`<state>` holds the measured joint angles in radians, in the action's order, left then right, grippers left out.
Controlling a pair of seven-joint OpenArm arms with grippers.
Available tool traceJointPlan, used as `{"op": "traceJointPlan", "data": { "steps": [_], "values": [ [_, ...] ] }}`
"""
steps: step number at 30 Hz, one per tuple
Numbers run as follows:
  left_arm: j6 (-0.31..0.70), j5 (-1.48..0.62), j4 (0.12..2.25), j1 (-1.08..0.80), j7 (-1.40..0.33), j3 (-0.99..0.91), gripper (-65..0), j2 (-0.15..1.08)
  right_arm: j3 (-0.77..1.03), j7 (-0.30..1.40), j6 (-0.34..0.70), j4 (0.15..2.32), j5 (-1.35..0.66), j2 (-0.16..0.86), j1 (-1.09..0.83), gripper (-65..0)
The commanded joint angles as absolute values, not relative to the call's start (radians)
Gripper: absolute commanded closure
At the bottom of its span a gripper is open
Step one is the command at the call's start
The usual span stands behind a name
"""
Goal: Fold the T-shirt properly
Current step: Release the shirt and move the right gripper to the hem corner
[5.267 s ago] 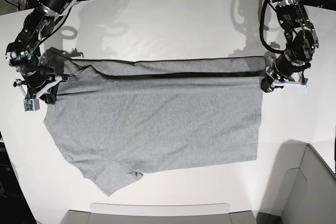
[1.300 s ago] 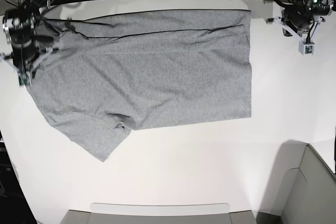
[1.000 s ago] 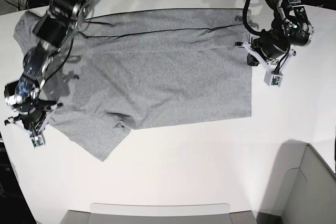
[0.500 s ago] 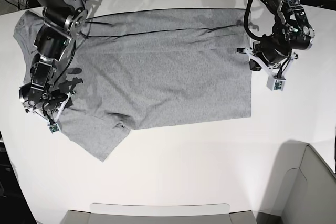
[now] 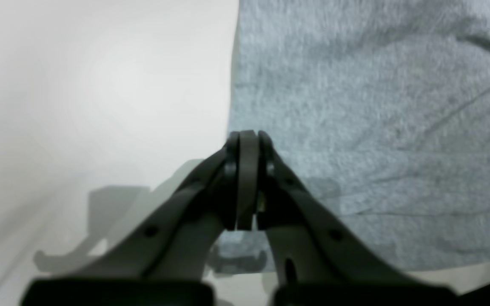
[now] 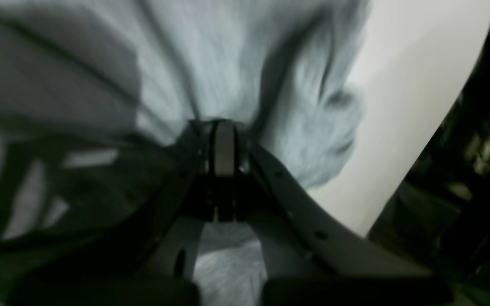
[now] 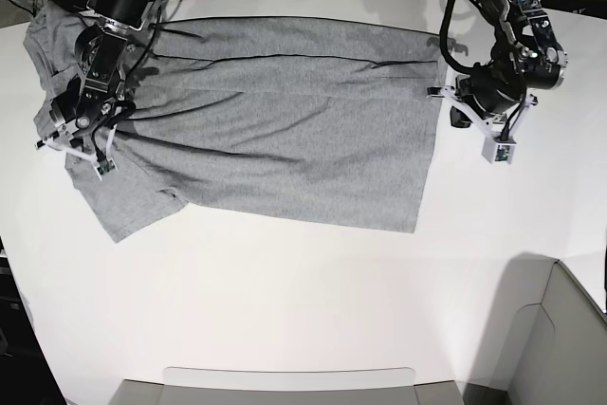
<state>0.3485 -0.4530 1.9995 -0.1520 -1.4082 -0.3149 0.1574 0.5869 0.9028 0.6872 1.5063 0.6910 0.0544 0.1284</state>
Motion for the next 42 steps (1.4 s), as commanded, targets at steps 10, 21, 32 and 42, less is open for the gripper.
{"op": "traceJointPlan", "data": {
  "steps": [10,21,32,42],
  "values": [
    [0.349,-0.463,2.015,-0.117,-1.396,-0.317,0.0,0.147,0.596,0.854,0.698,1.336,0.656,0.182,0.506,-30.4],
    [0.349,-0.463,2.015,-0.12,-1.396,-0.317,0.0,0.145,0.59,0.437,0.698,0.651,0.484,0.358,0.596,-32.4],
    [0.349,-0.463,2.015,-0.12,-1.396,-0.311,0.0,0.117,0.596,0.254,0.698,0.549,0.472,0.355,0.618,-32.4],
    [0.349,-0.463,2.015,-0.117,-1.396,-0.311,0.0,0.099,0.595,0.105,0.65,0.435,0.472,0.369,0.697,-32.4]
  ]
}}
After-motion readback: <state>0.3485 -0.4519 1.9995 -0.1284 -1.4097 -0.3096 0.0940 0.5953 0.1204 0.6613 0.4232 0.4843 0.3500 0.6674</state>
